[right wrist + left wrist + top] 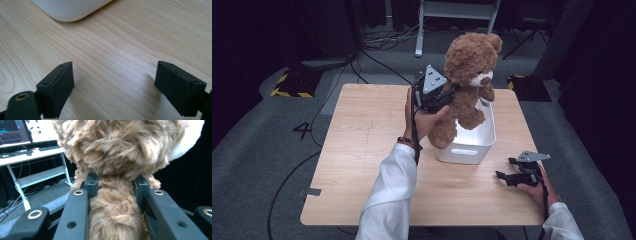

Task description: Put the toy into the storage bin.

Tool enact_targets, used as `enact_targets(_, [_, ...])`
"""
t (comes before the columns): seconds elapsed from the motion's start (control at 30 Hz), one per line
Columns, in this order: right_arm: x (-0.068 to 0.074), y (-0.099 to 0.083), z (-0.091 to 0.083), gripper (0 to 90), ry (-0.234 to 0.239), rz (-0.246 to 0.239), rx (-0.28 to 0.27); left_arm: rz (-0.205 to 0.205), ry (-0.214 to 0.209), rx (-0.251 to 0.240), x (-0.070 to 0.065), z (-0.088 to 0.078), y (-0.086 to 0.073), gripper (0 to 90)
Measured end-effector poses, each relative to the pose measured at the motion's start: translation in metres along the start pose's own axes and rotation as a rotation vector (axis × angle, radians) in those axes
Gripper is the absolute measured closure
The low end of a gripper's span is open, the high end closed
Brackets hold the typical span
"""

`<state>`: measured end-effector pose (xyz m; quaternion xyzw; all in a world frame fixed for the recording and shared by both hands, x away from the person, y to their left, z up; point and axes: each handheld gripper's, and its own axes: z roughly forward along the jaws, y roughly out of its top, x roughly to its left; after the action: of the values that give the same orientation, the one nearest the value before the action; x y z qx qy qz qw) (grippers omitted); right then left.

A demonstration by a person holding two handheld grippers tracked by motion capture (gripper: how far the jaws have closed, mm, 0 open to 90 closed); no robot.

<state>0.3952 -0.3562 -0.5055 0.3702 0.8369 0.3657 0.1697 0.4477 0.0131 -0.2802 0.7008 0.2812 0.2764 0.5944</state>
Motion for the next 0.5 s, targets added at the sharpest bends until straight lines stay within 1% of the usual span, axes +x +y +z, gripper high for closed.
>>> enact_targets(0.27, [0.0,0.0,0.0,15.6,0.0,0.0,0.0,-0.002,0.007,0.009,-0.008,0.019,-0.002,66.5])
enact_targets(0.4, [0.0,0.0,0.0,15.6,0.0,-0.001,0.0,-0.012,0.02,0.015,-0.009,0.029,-0.003,66.5])
enact_targets(0.5, [0.0,0.0,0.0,15.5,0.0,-0.001,0.0,-0.032,0.037,0.01,-0.008,0.034,-0.005,66.4])
